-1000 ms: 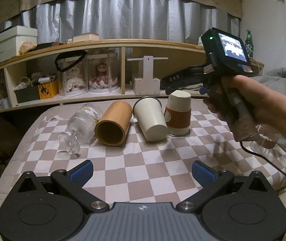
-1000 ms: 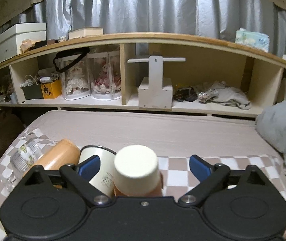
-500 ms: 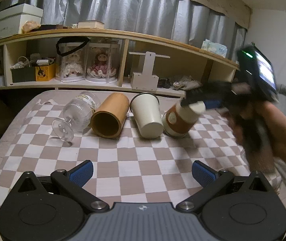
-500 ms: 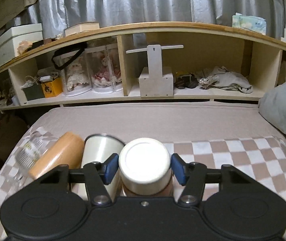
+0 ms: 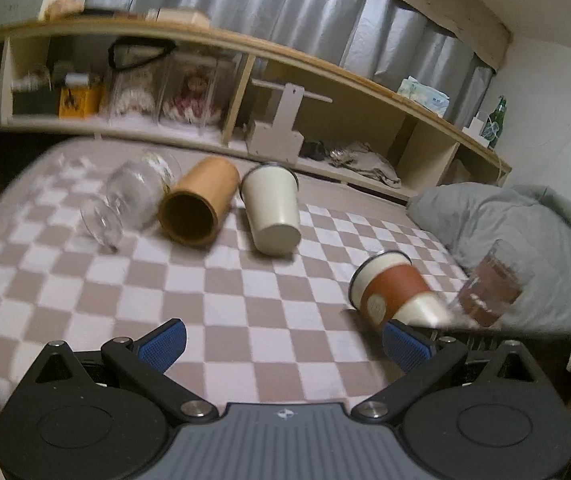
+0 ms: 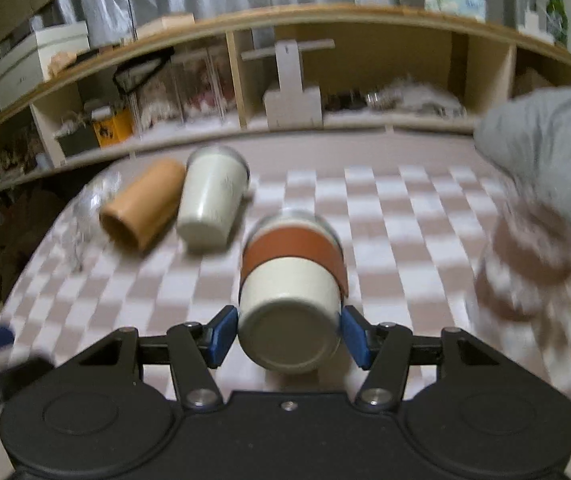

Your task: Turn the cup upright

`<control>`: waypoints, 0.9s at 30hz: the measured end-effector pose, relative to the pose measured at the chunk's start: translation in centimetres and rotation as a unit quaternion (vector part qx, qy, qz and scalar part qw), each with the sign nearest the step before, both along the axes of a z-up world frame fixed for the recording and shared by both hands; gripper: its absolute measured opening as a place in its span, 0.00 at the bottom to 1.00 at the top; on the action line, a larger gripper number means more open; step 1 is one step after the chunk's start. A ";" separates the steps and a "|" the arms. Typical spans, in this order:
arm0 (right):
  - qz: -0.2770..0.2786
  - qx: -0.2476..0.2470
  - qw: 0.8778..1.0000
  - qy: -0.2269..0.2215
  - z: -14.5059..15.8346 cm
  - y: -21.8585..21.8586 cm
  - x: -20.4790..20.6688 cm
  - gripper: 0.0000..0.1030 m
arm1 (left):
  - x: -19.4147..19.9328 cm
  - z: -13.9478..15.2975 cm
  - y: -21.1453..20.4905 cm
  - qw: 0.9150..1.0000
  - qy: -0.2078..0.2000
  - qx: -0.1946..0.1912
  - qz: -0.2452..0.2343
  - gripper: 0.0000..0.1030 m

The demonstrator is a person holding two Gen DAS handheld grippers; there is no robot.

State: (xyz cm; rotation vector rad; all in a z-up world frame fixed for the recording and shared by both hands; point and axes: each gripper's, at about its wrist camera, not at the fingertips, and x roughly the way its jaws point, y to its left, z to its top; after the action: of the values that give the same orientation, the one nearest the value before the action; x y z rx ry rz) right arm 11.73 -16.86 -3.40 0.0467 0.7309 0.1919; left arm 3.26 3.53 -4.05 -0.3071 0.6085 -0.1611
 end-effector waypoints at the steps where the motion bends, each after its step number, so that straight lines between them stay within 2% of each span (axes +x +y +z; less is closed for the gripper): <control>1: -0.001 -0.001 1.000 0.009 -0.4 -0.1 -0.5 0.56 | 0.1 -0.1 0.1 1.000 0.008 -0.018 -0.002 0.99; 4: -0.005 0.000 0.999 0.032 -1.8 -0.5 -1.5 0.56 | 1.1 -0.6 0.6 0.996 0.045 -0.082 -0.006 0.99; 7: -0.005 0.002 0.998 0.057 -2.9 -0.6 -1.6 0.56 | 2.7 -1.0 0.7 0.987 0.085 -0.139 -0.008 0.99; 9: 0.003 -0.003 0.998 0.055 -3.2 -0.4 -1.7 0.56 | 4.1 -1.0 0.4 0.979 0.108 -0.174 -0.013 0.99; 11: 0.011 -0.008 0.999 0.052 -3.3 -0.4 -1.8 0.56 | 5.5 -0.7 -0.3 0.974 0.119 -0.194 -0.023 0.99; 15: 0.019 -0.001 0.999 0.049 -3.5 -1.0 -2.1 0.56 | 8.8 -0.2 -2.9 0.973 0.134 -0.183 -0.037 0.99; 21: 0.026 0.024 0.998 0.053 -3.6 -2.1 -1.8 0.56 | 14.0 -1.7 -6.8 0.967 0.186 -0.168 -0.053 1.00; 27: 0.034 0.038 0.997 0.054 -3.7 -2.6 -1.7 0.56 | 16.7 -2.7 -9.5 0.969 0.205 -0.132 -0.052 0.99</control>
State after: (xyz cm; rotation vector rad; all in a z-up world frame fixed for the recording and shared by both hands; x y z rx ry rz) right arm 9.98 -19.48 -7.10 0.1058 0.8336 0.2832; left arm 19.91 -5.93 -6.71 -0.5746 1.0168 -0.2840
